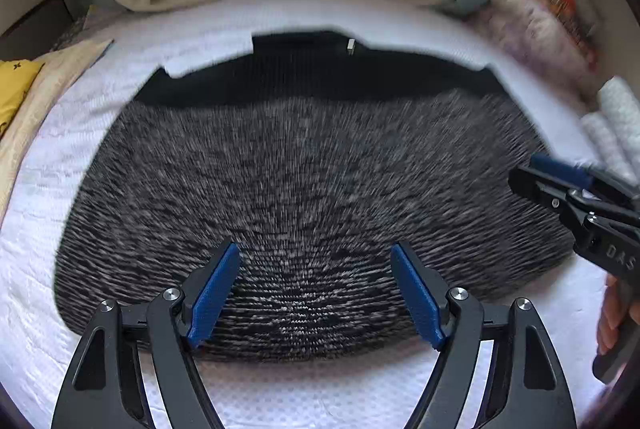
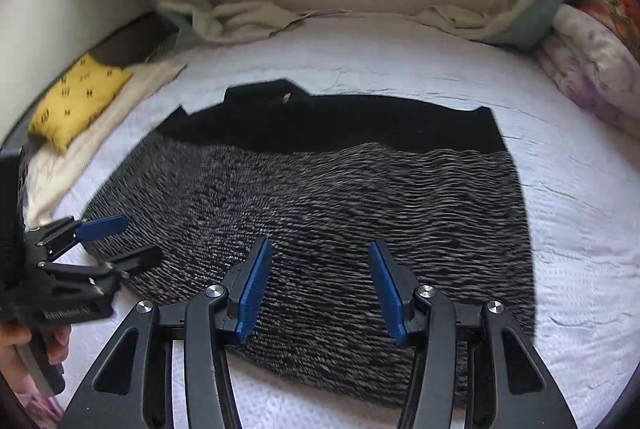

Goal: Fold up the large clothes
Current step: 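Withdraw both open grippers and move them to the folded jacket's edge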

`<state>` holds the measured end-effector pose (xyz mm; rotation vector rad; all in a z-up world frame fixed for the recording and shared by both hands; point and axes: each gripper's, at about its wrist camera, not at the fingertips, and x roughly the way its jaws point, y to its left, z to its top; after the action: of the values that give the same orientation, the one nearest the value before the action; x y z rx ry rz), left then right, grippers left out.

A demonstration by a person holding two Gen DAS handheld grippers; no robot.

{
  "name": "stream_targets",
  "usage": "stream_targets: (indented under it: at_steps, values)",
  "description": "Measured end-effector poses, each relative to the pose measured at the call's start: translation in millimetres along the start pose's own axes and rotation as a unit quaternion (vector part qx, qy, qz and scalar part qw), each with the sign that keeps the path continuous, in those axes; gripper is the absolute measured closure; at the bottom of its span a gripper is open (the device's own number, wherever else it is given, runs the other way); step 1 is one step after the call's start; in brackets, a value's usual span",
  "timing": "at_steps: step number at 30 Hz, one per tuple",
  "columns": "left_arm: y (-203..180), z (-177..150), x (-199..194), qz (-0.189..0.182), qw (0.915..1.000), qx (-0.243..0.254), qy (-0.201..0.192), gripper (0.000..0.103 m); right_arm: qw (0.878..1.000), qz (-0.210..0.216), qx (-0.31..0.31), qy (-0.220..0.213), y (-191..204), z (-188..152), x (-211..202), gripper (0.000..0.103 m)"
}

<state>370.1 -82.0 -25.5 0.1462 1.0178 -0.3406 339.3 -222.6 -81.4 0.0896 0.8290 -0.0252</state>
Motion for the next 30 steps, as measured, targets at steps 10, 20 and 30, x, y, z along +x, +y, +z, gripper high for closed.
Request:
stream_targets:
  at_steps: [10, 20, 30]
  values:
    - [6.8, -21.6, 31.1, 0.013, 0.9996, 0.009, 0.024, 0.015, 0.994, -0.025, -0.095, 0.038, 29.8, -27.4, 55.6, 0.055]
    - [51.4, -11.9, -4.2, 0.018, 0.9992, -0.035, -0.007, 0.016, 0.999, 0.03, -0.013, 0.012, -3.9, -10.2, 15.6, 0.055]
    - [139.1, -24.1, -10.0, 0.097, 0.989, -0.112, -0.007, 0.017, 0.991, -0.059, 0.108, 0.044, -98.9, -33.1, -7.8, 0.063]
